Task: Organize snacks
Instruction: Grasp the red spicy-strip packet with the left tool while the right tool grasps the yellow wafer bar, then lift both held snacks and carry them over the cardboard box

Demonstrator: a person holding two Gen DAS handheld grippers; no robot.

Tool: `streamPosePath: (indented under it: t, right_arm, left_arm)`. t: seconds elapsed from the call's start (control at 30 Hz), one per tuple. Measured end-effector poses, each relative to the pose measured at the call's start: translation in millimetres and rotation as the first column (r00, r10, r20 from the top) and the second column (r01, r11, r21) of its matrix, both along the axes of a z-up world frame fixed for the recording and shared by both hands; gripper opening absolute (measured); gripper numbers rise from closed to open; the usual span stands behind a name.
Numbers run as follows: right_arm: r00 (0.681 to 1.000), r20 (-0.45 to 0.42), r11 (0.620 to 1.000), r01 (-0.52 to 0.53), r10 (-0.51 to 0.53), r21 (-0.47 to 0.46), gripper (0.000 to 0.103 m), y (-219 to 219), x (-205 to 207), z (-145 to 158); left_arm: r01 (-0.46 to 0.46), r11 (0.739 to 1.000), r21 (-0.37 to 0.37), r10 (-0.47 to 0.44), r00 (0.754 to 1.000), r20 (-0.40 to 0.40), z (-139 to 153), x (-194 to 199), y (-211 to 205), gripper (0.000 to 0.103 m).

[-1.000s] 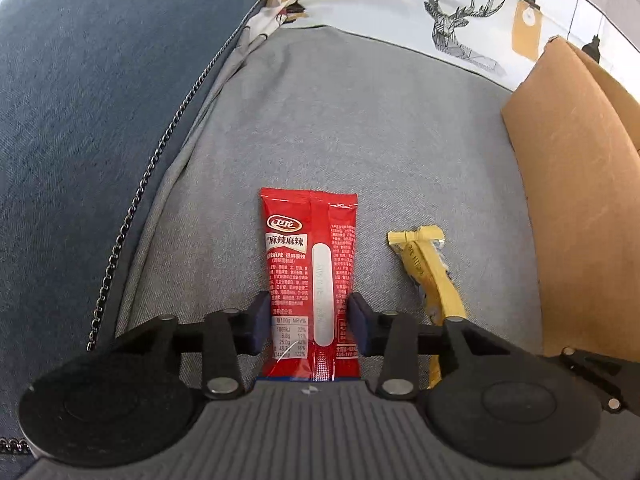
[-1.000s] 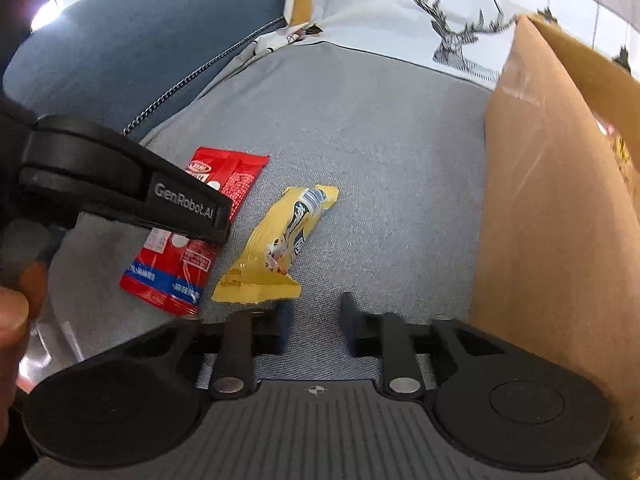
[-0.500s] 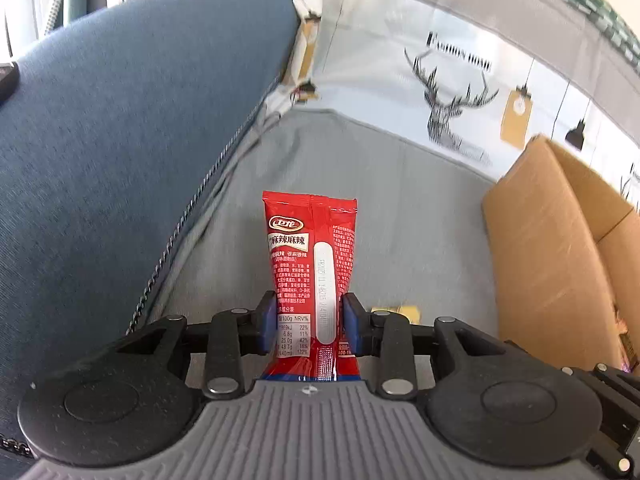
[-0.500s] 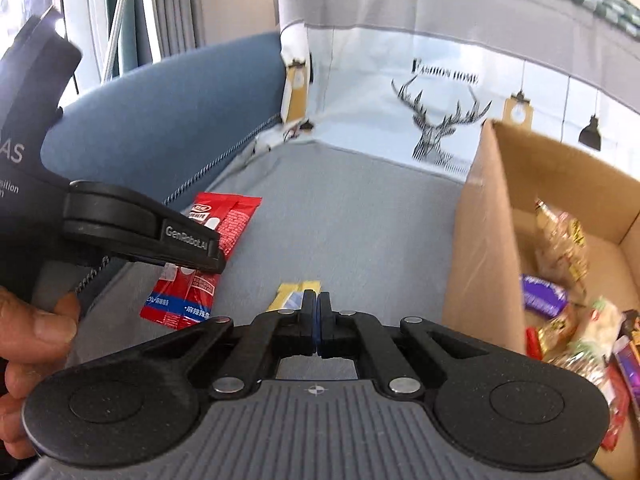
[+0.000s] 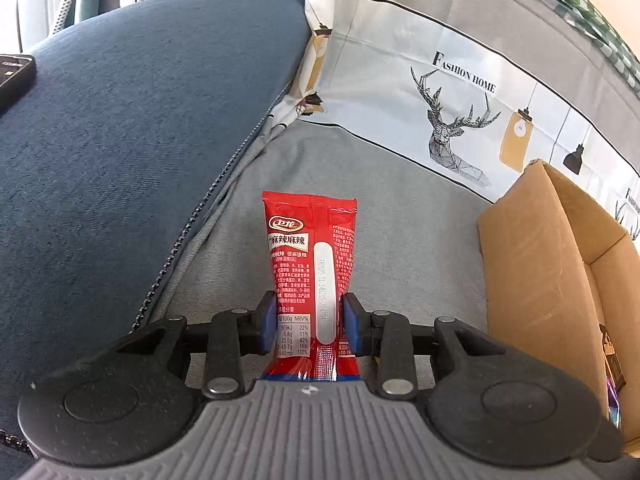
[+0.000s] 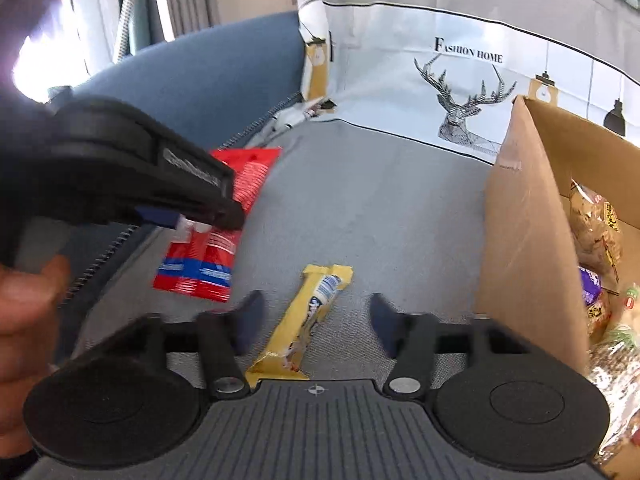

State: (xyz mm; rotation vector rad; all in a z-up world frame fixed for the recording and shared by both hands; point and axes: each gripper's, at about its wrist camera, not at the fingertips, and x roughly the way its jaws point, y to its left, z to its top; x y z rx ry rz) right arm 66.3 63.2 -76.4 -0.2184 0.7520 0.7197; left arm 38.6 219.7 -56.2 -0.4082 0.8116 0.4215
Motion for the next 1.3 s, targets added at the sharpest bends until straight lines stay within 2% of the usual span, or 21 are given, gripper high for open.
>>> streamPosePath:
  t: [0.1,0.23,0.27,0.33,0.37,0.53,0.97,1.17,1.3]
  right_arm:
    - [0.999,-0.032,0.999,0.024,-0.025,-0.025,0.069,11,5,-11]
    - [0.996,-0.058,0.994,0.054,-0.06,-0.099,0.069,23,9,-29]
    - [0.995,-0.071,0.991,0.057,-0.065,-0.118,0.064,25,10,-33]
    - [0.995,-0.076,0.993,0.048,-0.056,-0.11,0.039,25,9,-35]
    - [0.997,-0.068,0.993,0.041,-0.049,-0.111,0.011,26,10,-34]
    - [0.998,-0.037,0.997,0.05,-0.053,-0.061,0.012,15,10,-17]
    - [0.983,0.167,0.986,0.055,-0.081,0.158,0.012,-38,6,69]
    - [0.958,0.259,0.965,0.059,-0.127,0.255,0.012,-88,14,126]
    - [0.941,0.303,0.961,0.069,-0.152,0.267,0.012,-127,23,143]
  left_arm:
    - [-0.007,1.0,-0.003,0.007,1.0,0.001,1,-3,2,0.037]
    - [-0.012,1.0,-0.01,0.012,1.0,0.001,2,-4,5,0.037]
    - [-0.013,1.0,-0.013,0.013,1.0,0.002,2,-4,5,0.037]
    - [-0.013,1.0,-0.018,0.014,1.0,0.009,3,-4,6,0.037]
    - [-0.013,1.0,-0.019,0.013,1.0,0.013,3,-4,6,0.037]
    - [-0.004,0.999,-0.032,0.005,0.999,0.035,7,-3,4,0.037]
    - [0.032,0.999,-0.031,-0.028,0.992,0.12,22,4,-8,0.037]
    - [0.072,0.997,0.008,-0.072,0.976,0.207,38,6,-25,0.037]
    - [0.102,0.994,0.034,-0.108,0.961,0.257,46,7,-41,0.037]
